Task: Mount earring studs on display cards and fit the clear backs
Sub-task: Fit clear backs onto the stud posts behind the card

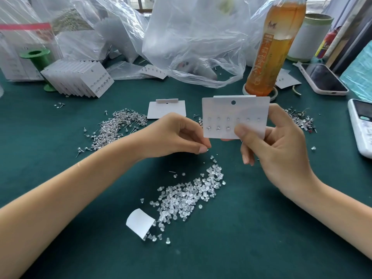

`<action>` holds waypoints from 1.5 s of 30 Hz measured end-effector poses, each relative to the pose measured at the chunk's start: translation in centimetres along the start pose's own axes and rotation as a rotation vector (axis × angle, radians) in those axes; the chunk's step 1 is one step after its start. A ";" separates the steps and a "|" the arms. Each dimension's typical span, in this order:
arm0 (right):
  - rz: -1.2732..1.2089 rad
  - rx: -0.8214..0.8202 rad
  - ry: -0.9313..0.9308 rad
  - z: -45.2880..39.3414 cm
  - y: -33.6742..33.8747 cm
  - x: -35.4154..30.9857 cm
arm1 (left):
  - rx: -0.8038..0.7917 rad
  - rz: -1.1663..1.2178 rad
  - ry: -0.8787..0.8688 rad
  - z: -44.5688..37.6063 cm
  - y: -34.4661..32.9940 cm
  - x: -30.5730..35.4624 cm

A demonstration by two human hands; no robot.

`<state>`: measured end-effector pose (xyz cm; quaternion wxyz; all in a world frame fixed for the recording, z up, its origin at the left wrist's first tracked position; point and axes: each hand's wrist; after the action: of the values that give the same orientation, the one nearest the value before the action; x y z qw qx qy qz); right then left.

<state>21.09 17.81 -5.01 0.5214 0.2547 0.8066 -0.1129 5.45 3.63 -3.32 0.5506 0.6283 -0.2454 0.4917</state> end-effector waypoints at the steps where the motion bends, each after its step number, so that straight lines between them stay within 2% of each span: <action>1: 0.050 -0.010 0.052 0.1 0.0 0.2 | 0.035 0.010 0.013 -0.1 0.1 0.0; 3: 0.266 -0.071 0.244 0.4 0.3 0.4 | 0.115 0.036 0.042 -0.1 0.6 0.1; 6: 0.654 -0.326 0.668 0.5 0.8 0.6 | 0.193 0.188 0.087 -0.3 1.3 0.3; 8: 0.860 -0.453 0.841 0.2 1.1 0.5 | 0.159 0.306 0.093 -0.1 1.4 0.7; 11: 1.060 -0.469 0.946 0.0 1.2 0.1 | 0.023 0.355 0.038 0.3 0.8 1.4; 15: 1.122 -0.500 0.960 0.0 1.2 -0.1 | -0.079 0.307 -0.001 0.6 0.0 1.8; 26: 1.119 -0.498 0.926 0.2 1.2 0.1 | -0.028 0.221 -0.053 0.8 -0.7 2.1; 37: 1.111 -0.467 0.958 0.4 1.1 0.1 | -0.083 0.149 -0.068 1.0 -0.7 2.4; 45: 1.121 -0.437 0.966 0.6 1.0 0.2 | -0.067 0.070 -0.108 1.1 -1.1 2.6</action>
<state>21.99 18.47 -5.38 0.1290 0.5374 0.6993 0.4535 7.75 3.51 -1.43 0.5399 0.6261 -0.3130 0.4675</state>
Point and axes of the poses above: each hand's wrist, its own z-axis away from the middle knuckle, its own y-axis out of the back of the hand, x = y × z
